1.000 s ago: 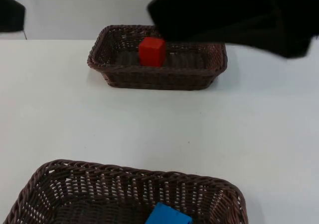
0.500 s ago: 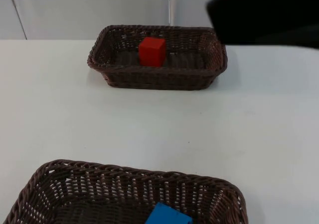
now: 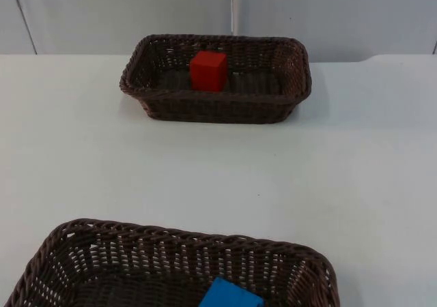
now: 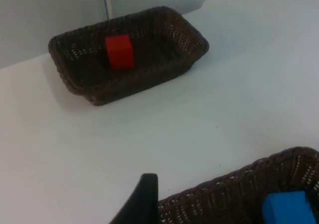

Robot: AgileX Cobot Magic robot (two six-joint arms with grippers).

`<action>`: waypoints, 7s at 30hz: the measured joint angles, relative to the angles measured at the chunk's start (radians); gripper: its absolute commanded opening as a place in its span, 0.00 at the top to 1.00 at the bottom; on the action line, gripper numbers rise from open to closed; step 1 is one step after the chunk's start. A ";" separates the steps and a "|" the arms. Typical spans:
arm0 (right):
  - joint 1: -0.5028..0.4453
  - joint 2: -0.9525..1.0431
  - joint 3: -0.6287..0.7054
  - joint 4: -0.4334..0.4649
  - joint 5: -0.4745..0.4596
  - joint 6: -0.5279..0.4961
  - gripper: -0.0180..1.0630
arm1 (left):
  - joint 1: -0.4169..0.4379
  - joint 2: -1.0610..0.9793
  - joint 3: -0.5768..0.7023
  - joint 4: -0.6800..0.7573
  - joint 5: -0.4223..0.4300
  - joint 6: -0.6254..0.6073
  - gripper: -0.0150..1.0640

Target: Pick up one cube with the left hand and place it into the upper basket. Pick up one cube with the right hand and place it into the lower basket.

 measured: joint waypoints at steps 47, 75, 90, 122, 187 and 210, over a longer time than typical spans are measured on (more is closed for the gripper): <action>0.000 -0.628 0.112 -0.026 0.518 0.045 0.27 | 0.000 -0.374 0.149 0.281 0.187 -0.324 0.10; 0.000 -0.741 0.163 0.019 0.641 0.043 0.27 | 0.000 -0.374 0.158 0.291 0.167 -0.324 0.10; 0.000 -0.741 0.163 0.019 0.641 0.043 0.01 | 0.000 -0.374 0.158 0.291 0.167 -0.324 0.01; 0.000 -0.741 0.163 0.019 0.641 0.043 0.01 | 0.000 -0.374 0.158 0.291 0.167 -0.324 0.01; -0.471 -0.741 0.163 0.019 0.641 0.043 0.01 | 0.221 -0.374 0.158 0.291 0.167 -0.324 0.01; -0.877 -0.741 0.163 0.019 0.641 0.043 0.01 | 0.221 -0.374 0.158 0.291 0.167 -0.324 0.01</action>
